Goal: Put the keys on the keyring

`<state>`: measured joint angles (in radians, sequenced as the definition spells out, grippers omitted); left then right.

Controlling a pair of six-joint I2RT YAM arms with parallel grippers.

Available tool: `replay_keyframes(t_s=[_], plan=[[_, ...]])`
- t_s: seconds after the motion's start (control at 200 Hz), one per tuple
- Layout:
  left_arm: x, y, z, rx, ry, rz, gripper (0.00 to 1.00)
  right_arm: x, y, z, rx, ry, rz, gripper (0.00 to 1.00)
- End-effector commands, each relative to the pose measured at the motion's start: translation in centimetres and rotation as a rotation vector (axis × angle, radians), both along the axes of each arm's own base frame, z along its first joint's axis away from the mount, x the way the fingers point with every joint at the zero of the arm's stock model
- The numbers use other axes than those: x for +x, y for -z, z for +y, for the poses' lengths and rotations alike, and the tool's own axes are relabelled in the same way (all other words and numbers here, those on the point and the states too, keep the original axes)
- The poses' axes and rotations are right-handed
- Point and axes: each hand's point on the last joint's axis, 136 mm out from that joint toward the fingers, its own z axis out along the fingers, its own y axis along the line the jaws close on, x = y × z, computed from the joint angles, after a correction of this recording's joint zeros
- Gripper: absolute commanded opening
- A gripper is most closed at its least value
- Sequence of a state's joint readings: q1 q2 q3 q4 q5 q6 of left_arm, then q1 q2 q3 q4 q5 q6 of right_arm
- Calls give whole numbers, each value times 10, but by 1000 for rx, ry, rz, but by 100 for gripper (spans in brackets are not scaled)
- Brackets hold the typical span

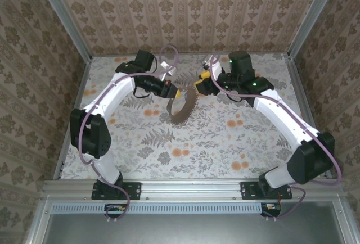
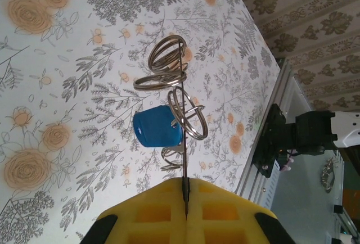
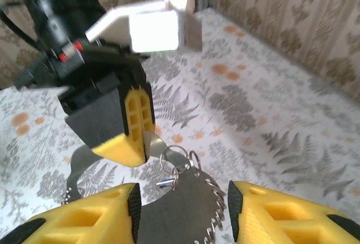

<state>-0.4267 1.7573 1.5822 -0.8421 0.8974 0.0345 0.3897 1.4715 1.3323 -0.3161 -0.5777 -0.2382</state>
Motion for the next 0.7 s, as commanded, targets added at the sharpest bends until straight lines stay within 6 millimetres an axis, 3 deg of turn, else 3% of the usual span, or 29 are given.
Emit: replay_keyframes(t_s=[0.0,0.695], plan=[[-10,-19,-8,-51,69,-26,0,-9,3,14,-14,-90,34,48],[-11,-22,-13,-48,104,-16,0,-10,33,35,-113,-157,78,45]])
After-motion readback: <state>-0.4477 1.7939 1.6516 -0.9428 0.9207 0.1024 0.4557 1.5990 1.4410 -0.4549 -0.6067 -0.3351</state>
